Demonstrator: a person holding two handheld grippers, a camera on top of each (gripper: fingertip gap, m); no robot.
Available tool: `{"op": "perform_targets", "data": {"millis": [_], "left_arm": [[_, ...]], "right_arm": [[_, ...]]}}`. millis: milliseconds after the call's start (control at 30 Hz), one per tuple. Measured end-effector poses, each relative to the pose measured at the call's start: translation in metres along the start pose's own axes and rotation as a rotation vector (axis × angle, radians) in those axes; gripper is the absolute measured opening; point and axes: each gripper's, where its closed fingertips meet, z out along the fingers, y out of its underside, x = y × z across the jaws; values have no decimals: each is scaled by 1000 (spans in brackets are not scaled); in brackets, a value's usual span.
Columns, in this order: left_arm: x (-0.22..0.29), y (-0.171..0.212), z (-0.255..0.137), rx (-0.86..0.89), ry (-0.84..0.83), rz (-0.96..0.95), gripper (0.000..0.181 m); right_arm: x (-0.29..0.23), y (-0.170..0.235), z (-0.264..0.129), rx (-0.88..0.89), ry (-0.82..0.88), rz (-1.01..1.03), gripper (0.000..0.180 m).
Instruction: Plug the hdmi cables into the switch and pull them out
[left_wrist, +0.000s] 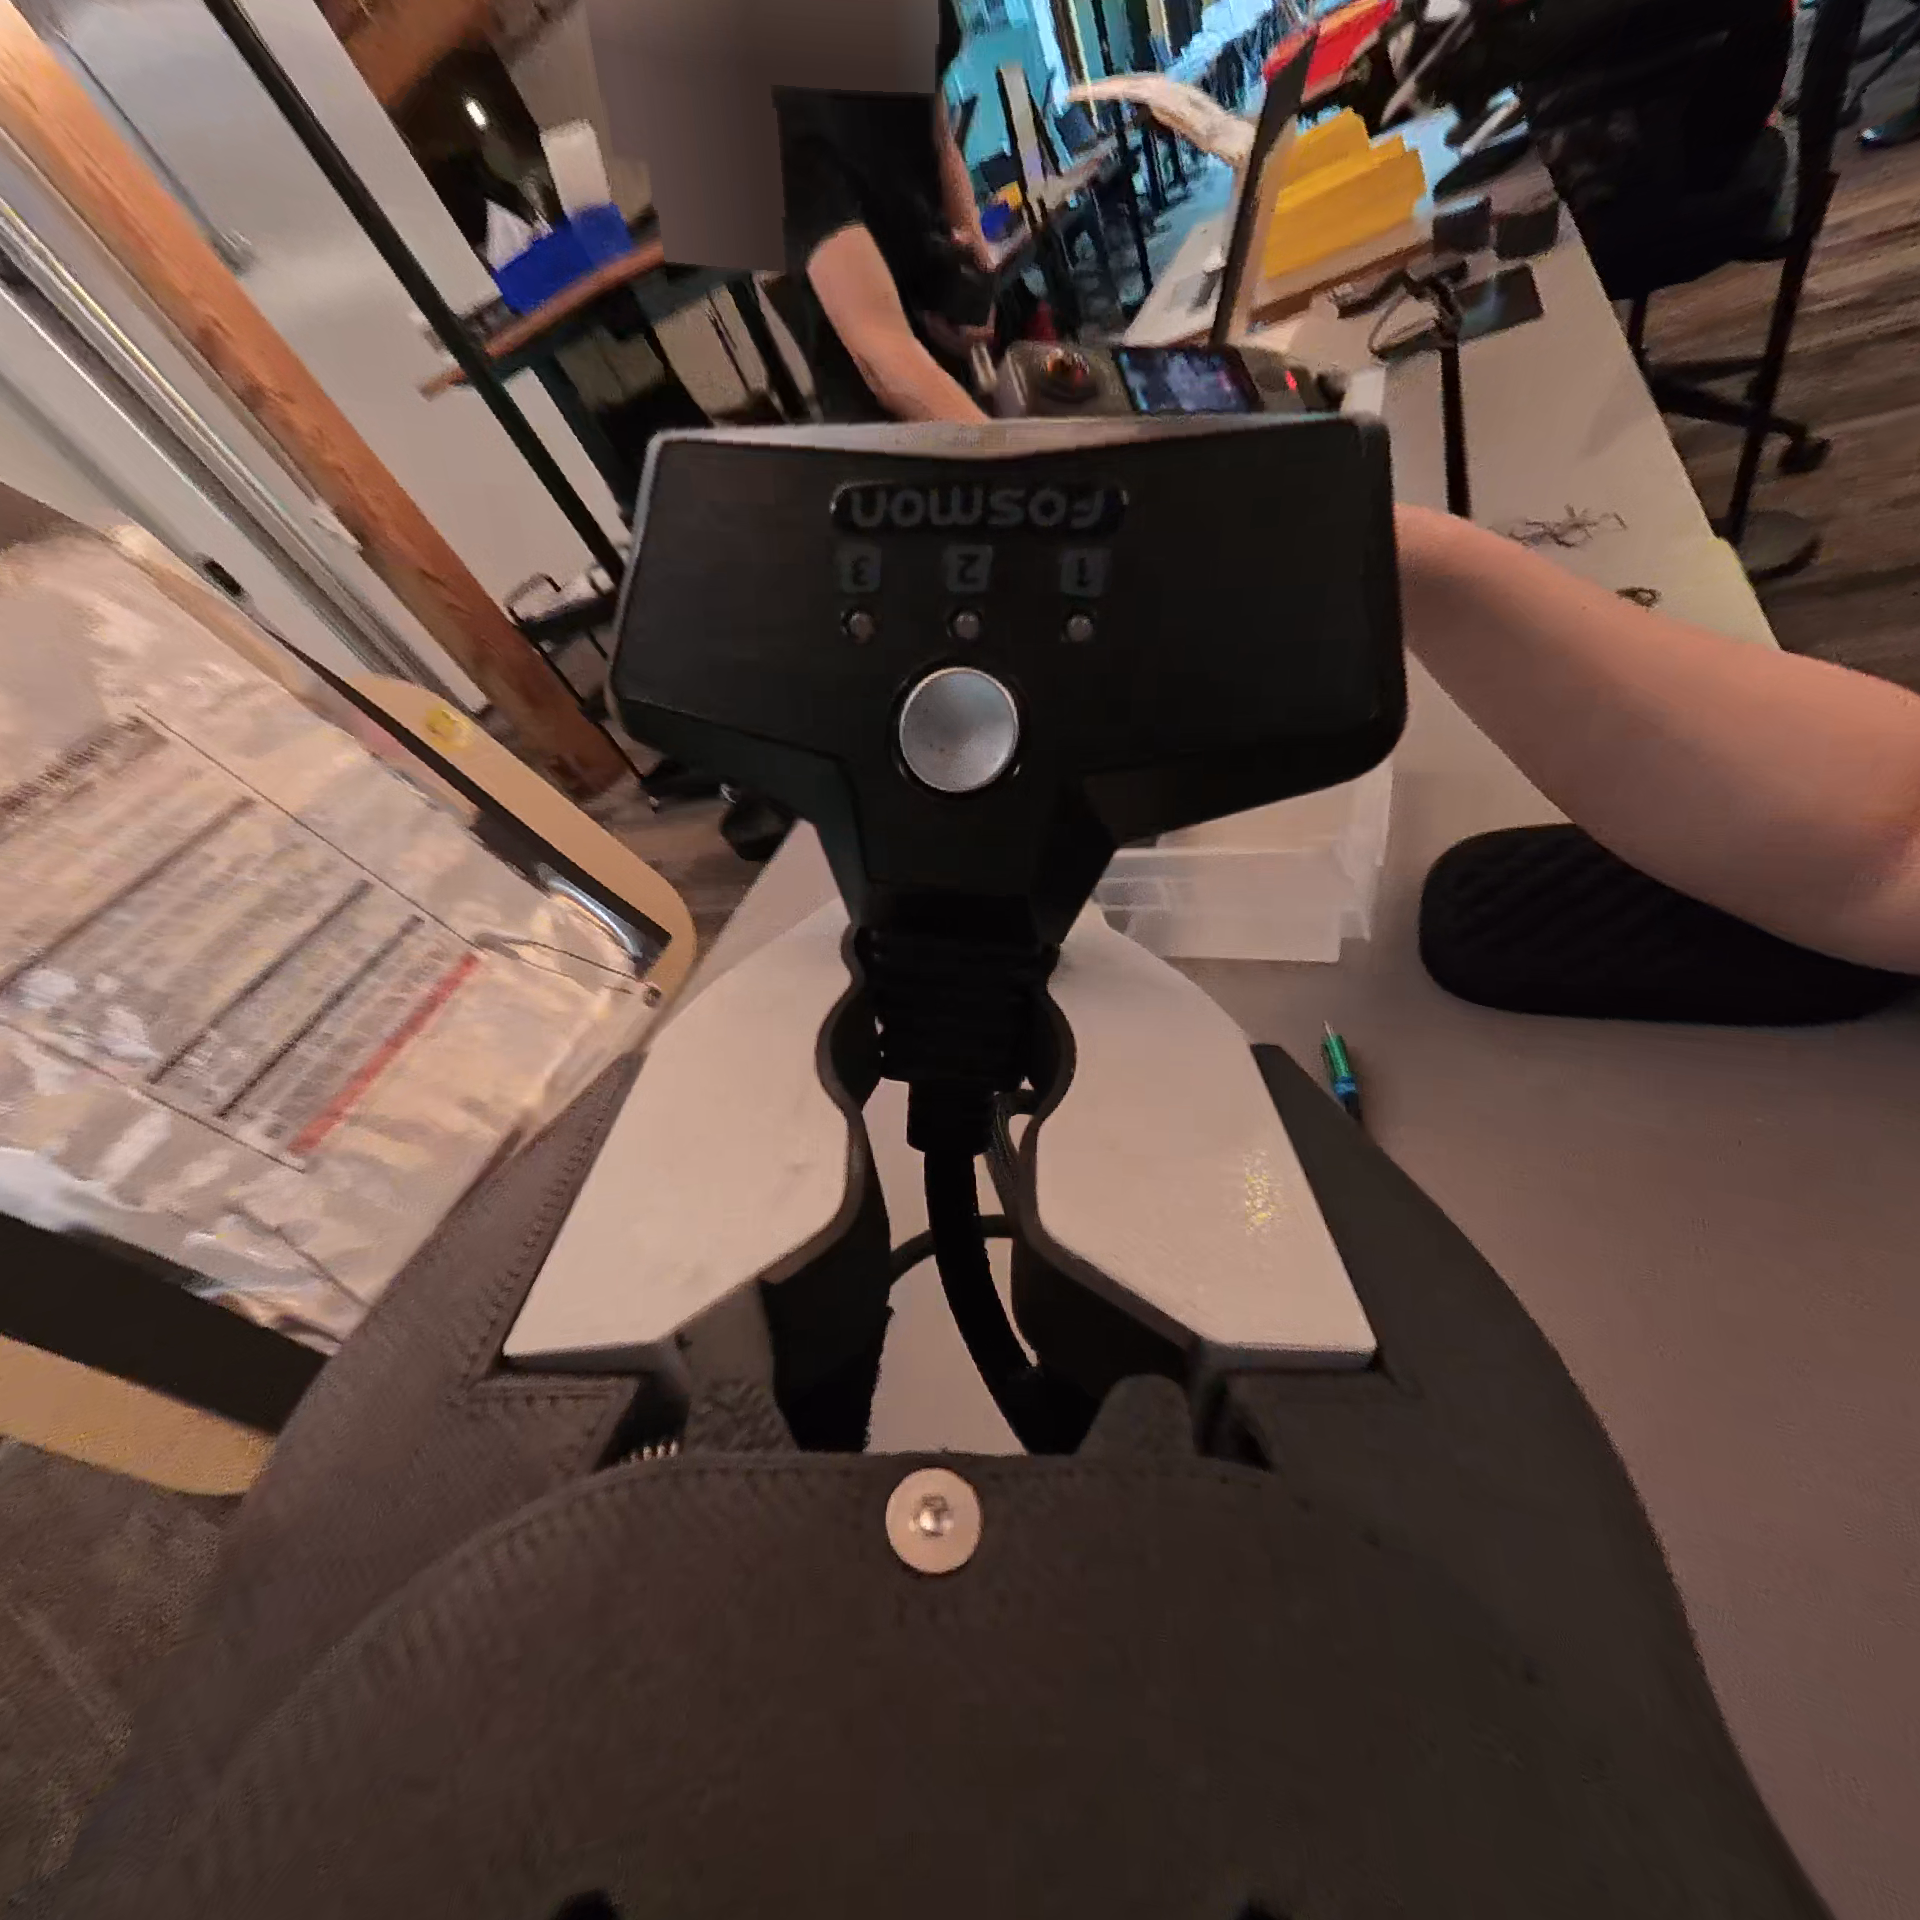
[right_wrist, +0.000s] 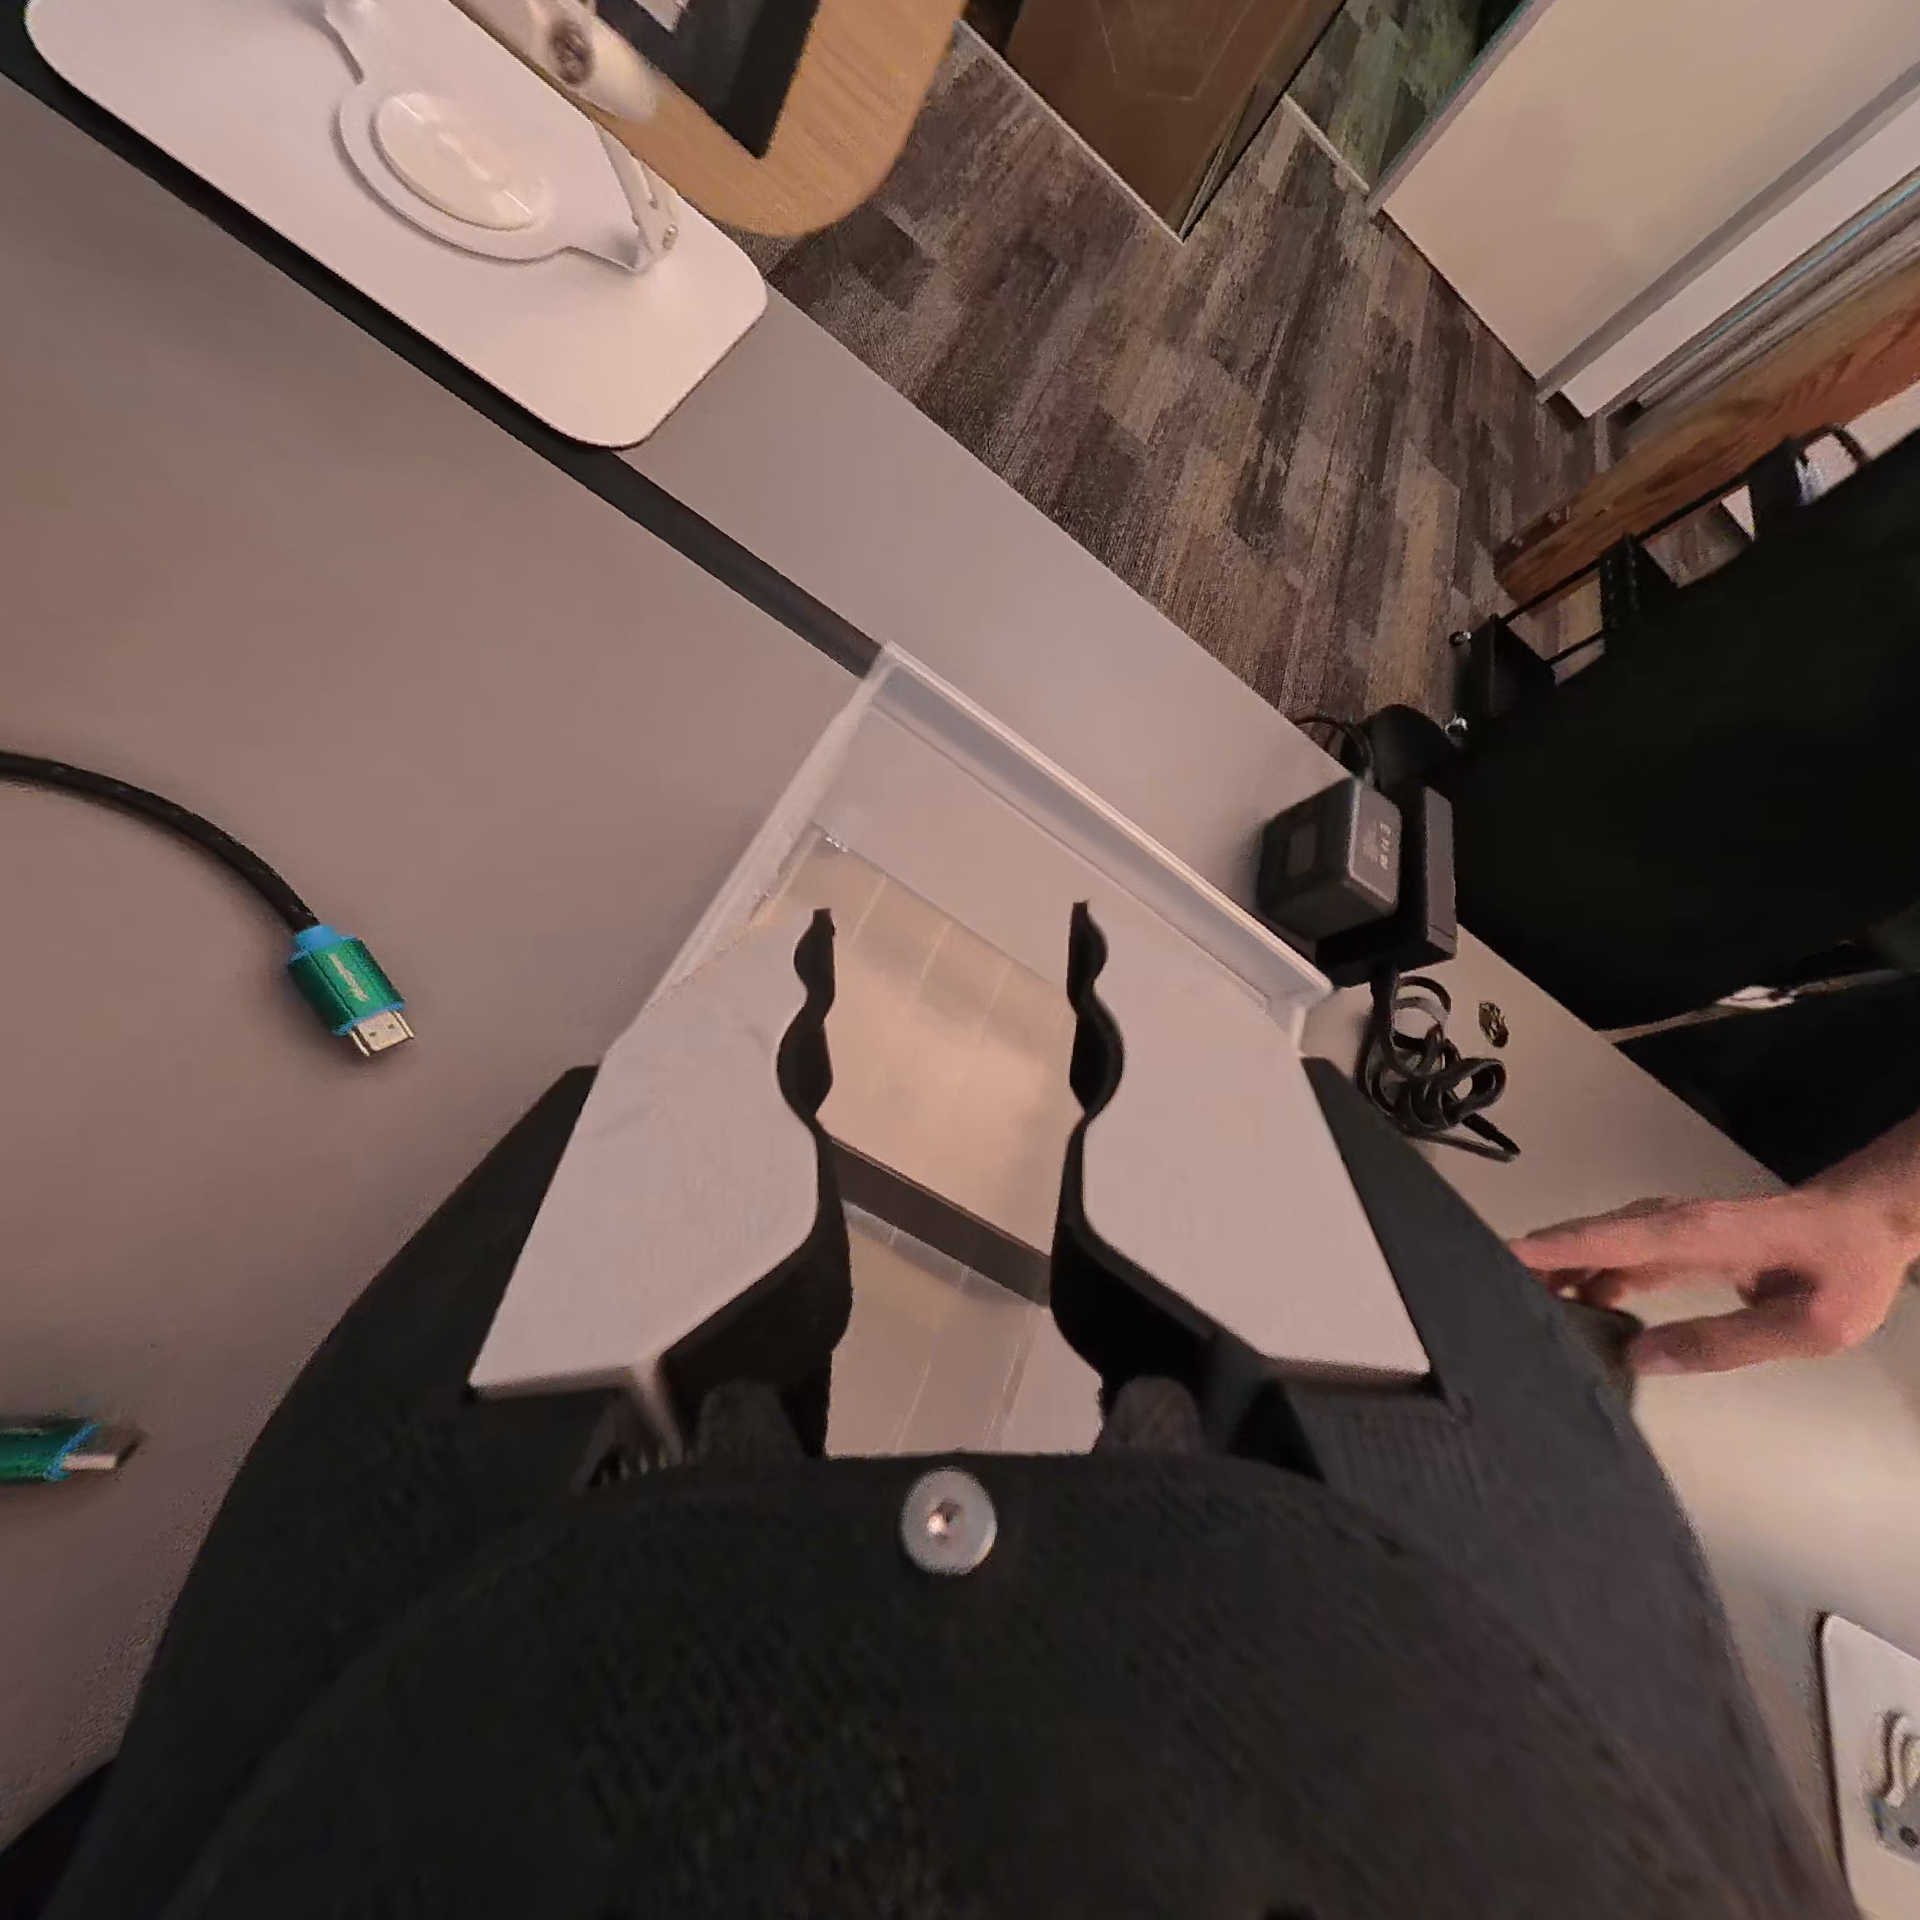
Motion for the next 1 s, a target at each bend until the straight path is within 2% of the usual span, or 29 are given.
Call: {"op": "perform_targets", "data": {"millis": [200,567,767,1000], "left_arm": [[2,31,15,-60,57,-39,24],[7,20,2,-29,47,-29,24],[3,33,-5,-105,6,34,24],[-4,44,-6,-113,12,-6,24]], "right_arm": [[-30,-18,12,-10,2,-30,44],[-68,-21,31,-50,-48,-128,44],[-81,-22,35,-41,-99,-130,44],[-87,-26,34,-1,-171,-92,43]]}}
